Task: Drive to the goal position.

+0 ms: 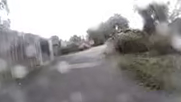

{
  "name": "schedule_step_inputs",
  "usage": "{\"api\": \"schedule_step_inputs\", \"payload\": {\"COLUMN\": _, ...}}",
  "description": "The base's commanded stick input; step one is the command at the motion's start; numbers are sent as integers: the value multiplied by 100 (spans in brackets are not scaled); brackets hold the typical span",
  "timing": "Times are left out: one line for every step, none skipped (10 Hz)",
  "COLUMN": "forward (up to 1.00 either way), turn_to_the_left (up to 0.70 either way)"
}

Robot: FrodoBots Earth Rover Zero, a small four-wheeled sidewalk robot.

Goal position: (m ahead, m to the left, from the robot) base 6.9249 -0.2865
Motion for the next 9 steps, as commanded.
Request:
{"api": "schedule_step_inputs", "payload": {"forward": 100, "turn_to_the_left": 0}}
{"api": "schedule_step_inputs", "payload": {"forward": 100, "turn_to_the_left": 0}}
{"api": "schedule_step_inputs", "payload": {"forward": 100, "turn_to_the_left": 0}}
{"api": "schedule_step_inputs", "payload": {"forward": 100, "turn_to_the_left": 0}}
{"api": "schedule_step_inputs", "payload": {"forward": 100, "turn_to_the_left": 0}}
{"api": "schedule_step_inputs", "payload": {"forward": 100, "turn_to_the_left": 0}}
{"api": "schedule_step_inputs", "payload": {"forward": 100, "turn_to_the_left": 0}}
{"api": "schedule_step_inputs", "payload": {"forward": 100, "turn_to_the_left": 0}}
{"api": "schedule_step_inputs", "payload": {"forward": 100, "turn_to_the_left": 0}}
